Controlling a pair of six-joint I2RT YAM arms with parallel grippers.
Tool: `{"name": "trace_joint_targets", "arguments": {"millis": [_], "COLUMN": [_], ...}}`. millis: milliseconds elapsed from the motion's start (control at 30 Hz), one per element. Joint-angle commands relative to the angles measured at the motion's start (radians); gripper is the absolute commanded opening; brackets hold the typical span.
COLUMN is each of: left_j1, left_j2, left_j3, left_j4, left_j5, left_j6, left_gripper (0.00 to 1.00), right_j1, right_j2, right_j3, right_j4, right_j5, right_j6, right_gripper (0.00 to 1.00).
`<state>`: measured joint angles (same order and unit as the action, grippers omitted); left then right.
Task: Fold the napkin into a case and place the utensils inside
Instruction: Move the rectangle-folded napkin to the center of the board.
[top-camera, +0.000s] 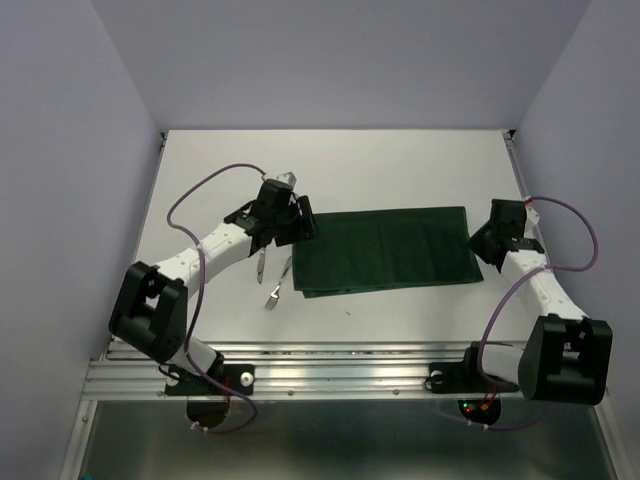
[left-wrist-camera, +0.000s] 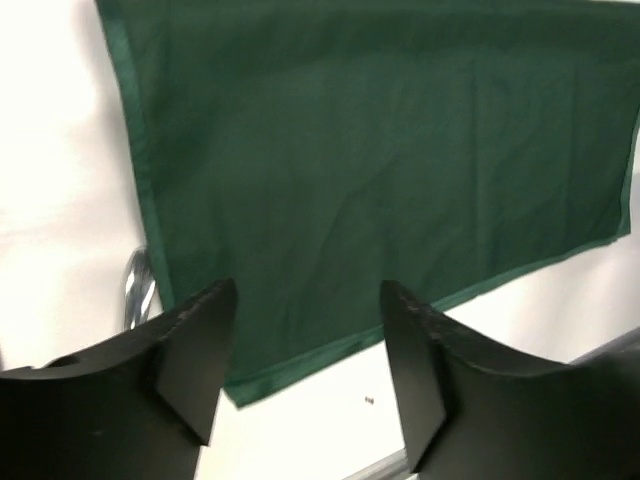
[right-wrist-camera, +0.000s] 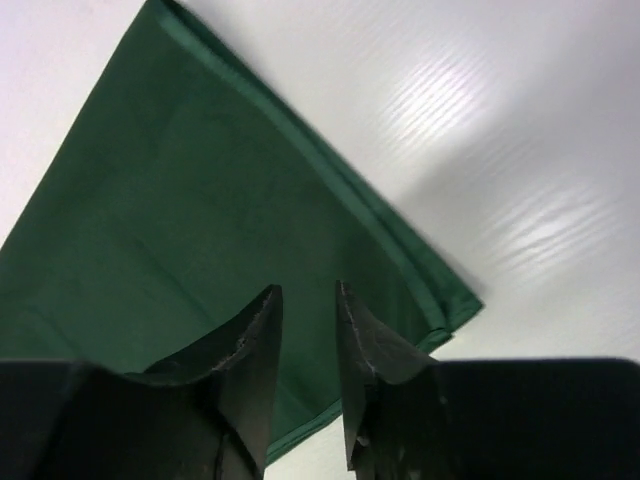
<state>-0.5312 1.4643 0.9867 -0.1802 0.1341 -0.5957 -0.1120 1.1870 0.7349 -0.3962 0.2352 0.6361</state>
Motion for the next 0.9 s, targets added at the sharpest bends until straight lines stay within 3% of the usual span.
{"name": "trace_joint_targets", "arguments": {"millis": [0,100,133,433,667,867], "left_j1": [-0.015,-0.020,-0.021,-0.021,-0.018,0.000], "left_j2": [0.112,0.191,0.211,0.407,0.577,0.755], "left_j3": [0.073,0.110,0.119,0.274,0.452,0.707], "left_j4": [0.050,0.068,0.070,0.015,-0.065,-0.163], "left_j5": [0.010,0.022,0.024,0.042,0.025,-0.011], "left_j6": [0.016,0.019,0.020,0.040,0.108,0.177], "left_gripper": [0.63,0.58,0.57,0.58,0.59,0.60], "right_j1": [-0.008,-0.008,-0.008,-0.008,-0.008,-0.008], "right_j2": [0.061,0.135,0.155,0.324,0.349,0.284], "right_j3": [0.011,0.012,0.014,0.081,0.035,-0.041], "right_j4": [0.101,0.131,0.134,0.086,0.079,0.080], "right_j5": [-0.200,-0.267,-0.266,-0.050,-0.063,-0.126], "right_j6": [-0.026,-0.027,-0.027,-0.009,0.014,0.048], "right_gripper": [0.20,0.06,0.06,0.08,0.08,0.09]}}
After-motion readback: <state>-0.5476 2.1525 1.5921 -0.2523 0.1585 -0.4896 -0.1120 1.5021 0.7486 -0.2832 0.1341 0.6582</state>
